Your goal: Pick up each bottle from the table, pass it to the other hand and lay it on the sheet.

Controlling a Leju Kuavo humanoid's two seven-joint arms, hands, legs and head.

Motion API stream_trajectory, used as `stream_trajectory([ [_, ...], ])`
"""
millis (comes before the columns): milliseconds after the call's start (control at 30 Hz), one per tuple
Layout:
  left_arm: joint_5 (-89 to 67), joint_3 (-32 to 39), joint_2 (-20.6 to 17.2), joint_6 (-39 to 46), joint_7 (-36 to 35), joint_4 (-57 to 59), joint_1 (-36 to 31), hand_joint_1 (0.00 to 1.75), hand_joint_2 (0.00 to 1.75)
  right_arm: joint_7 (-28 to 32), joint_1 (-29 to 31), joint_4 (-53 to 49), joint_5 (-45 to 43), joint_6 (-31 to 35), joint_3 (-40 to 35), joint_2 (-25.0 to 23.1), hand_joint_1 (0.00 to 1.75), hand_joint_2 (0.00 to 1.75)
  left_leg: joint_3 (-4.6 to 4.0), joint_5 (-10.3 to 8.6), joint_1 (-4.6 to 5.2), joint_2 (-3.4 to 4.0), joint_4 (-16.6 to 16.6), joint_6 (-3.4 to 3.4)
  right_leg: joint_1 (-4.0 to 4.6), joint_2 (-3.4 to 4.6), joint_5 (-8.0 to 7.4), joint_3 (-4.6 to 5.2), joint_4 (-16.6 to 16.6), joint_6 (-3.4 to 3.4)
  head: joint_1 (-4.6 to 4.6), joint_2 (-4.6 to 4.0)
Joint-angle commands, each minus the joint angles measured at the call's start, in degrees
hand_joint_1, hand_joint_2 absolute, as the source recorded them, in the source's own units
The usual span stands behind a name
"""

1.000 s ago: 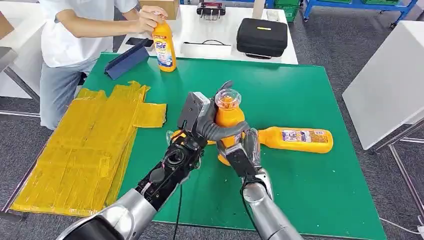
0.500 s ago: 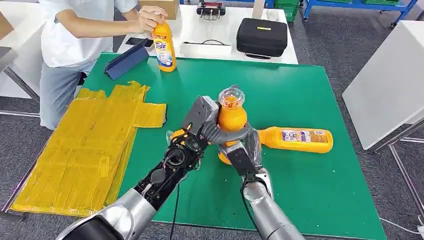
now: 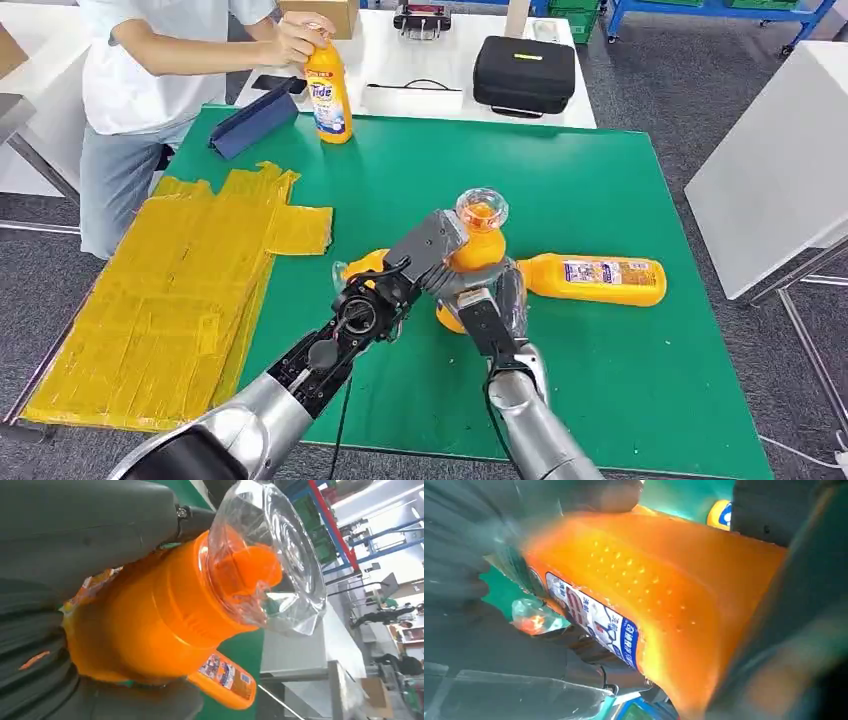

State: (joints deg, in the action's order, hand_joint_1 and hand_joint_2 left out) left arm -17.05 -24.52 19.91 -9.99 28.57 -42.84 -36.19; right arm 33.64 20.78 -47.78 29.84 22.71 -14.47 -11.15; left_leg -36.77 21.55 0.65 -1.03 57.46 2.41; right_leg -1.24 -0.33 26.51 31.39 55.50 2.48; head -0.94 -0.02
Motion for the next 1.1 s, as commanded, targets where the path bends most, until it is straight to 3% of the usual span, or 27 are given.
stream_trajectory([
  [33, -0.75, -1.61, -0.33, -0.12, -0.51, 3.4, -1.86, 1.75, 1.75, -0.88, 0.28, -1.92, 1.03, -0.45, 0.0, 0.4, 1.75, 1.75, 0.14, 0.07, -0.02, 0.07, -0.01, -0.12, 0.03, 0.04, 0.05, -0.14, -0.04, -0.09, 0.0, 0.0],
  [267, -0.87, -1.41, -0.08, -0.22, -0.22, 3.43, -1.93, 1.75, 1.75, -1.15, -0.22, -2.63, 1.5, -0.43, 0.55, 0.3, 1.75, 1.75, 0.45, 0.26, -0.1, 0.23, 0.04, -0.29, 0.12, 0.14, 0.16, -0.48, -0.09, -0.23, 0.0, 0.0],
  [333, -0.88, -1.37, -0.07, -0.21, -0.26, 3.36, -1.9, 1.75, 1.75, -1.21, -0.3, -2.75, 1.59, -0.47, 0.59, 0.3, 1.75, 1.75, 0.14, 0.08, -0.03, 0.08, 0.0, -0.12, 0.04, 0.04, 0.05, -0.15, -0.04, -0.09, 0.0, 0.0],
  [433, -0.83, -1.25, -0.07, -0.19, -0.23, 3.23, -1.82, 1.75, 1.75, -1.28, -0.3, -2.79, 1.75, -0.43, 0.63, 0.27, 1.75, 1.75, 0.52, 0.31, -0.13, 0.26, 0.05, -0.32, 0.14, 0.16, 0.2, -0.57, -0.12, -0.26, 0.0, 0.0],
  [567, -0.69, -0.99, -0.07, -0.05, -0.15, 2.99, -1.73, 1.75, 1.75, -1.29, -0.11, -2.79, 1.8, -0.56, 0.67, 0.25, 1.75, 1.75, 0.12, 0.07, -0.03, 0.08, 0.01, -0.11, 0.04, 0.04, 0.05, -0.13, -0.03, -0.09, 0.02, 0.0],
  [1100, 0.32, 1.07, -0.03, 1.65, 0.25, 1.87, -1.21, 1.75, 1.75, -1.06, 0.17, -2.45, 2.05, -0.45, 0.96, 0.09, 1.75, 1.75, 0.22, 0.12, -0.05, 0.17, 0.02, -0.17, 0.05, 0.12, 0.07, -0.22, -0.04, -0.14, 0.0, 0.0],
])
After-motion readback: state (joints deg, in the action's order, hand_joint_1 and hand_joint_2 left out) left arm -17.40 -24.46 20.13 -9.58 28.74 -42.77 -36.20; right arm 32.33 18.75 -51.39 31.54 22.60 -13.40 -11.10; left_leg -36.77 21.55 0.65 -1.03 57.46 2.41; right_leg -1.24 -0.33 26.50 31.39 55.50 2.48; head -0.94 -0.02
